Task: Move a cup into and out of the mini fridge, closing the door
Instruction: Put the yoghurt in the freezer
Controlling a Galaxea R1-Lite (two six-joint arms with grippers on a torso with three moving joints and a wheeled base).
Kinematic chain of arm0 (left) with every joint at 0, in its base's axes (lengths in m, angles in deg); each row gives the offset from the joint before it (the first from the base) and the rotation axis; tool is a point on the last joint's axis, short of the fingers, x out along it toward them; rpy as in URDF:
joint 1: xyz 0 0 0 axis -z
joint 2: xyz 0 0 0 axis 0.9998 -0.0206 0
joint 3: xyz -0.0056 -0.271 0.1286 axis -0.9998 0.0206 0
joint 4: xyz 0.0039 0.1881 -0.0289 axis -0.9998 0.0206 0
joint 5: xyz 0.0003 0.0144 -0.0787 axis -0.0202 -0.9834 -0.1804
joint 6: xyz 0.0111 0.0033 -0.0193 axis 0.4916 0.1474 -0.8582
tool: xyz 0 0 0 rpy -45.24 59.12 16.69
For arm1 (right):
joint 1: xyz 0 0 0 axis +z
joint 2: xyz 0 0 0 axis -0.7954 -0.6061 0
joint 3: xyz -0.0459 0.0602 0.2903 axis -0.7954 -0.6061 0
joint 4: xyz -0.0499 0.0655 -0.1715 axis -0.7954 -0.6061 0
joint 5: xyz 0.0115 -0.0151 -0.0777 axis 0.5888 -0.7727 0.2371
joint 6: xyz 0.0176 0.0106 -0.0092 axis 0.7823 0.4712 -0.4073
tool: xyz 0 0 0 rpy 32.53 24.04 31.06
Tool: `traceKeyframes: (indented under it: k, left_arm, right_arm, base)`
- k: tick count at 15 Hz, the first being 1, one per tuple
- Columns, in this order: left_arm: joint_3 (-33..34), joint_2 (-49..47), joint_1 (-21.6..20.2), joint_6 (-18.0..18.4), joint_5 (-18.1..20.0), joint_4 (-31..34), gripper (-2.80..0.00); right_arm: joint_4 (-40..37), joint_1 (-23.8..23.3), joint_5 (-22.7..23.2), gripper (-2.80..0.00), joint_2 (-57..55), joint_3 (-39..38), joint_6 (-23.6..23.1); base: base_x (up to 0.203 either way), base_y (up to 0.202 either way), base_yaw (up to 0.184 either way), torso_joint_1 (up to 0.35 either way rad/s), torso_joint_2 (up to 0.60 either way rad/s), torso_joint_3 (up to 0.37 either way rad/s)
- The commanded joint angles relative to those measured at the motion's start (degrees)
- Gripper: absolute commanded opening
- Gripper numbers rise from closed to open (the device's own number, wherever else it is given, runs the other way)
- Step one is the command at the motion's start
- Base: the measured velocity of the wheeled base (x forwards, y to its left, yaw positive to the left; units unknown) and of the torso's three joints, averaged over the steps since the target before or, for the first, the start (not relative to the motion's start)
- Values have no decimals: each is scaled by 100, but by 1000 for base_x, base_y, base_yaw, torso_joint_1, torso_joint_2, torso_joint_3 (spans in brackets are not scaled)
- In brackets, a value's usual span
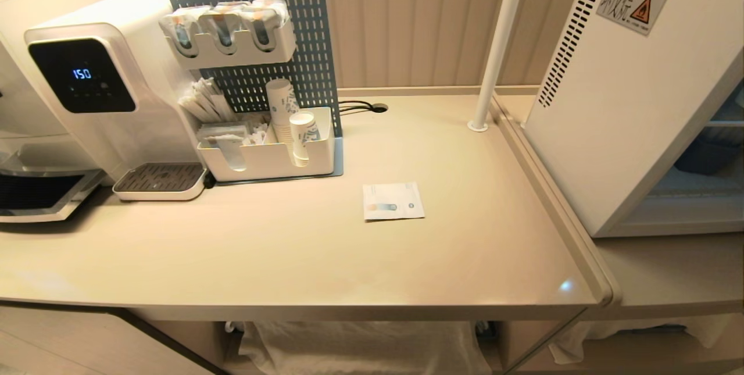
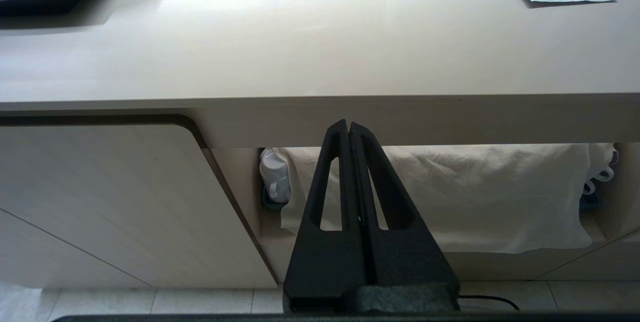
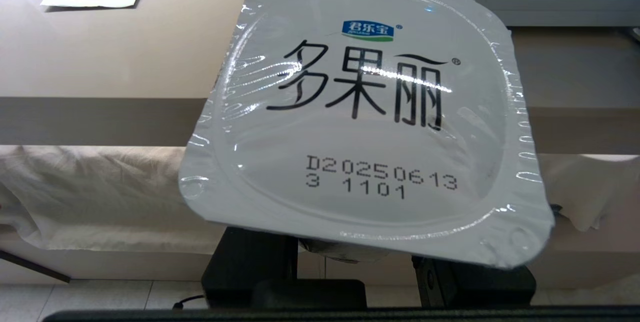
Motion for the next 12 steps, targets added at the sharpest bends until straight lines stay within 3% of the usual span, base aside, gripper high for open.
traceKeyframes:
  k: [1,12]
  left_arm:
    - [0,-7,-2,-2,0,-1,-280]
    - [0,-5,4,-2,0,-1,-280]
  right_arm:
    - [-2,0,-3,-280,-2,0,1]
    - [-11,0,-3,-280,-2,9,-8]
  base:
    - [0,0,0,0,0,0]
    - [0,0,0,0,0,0]
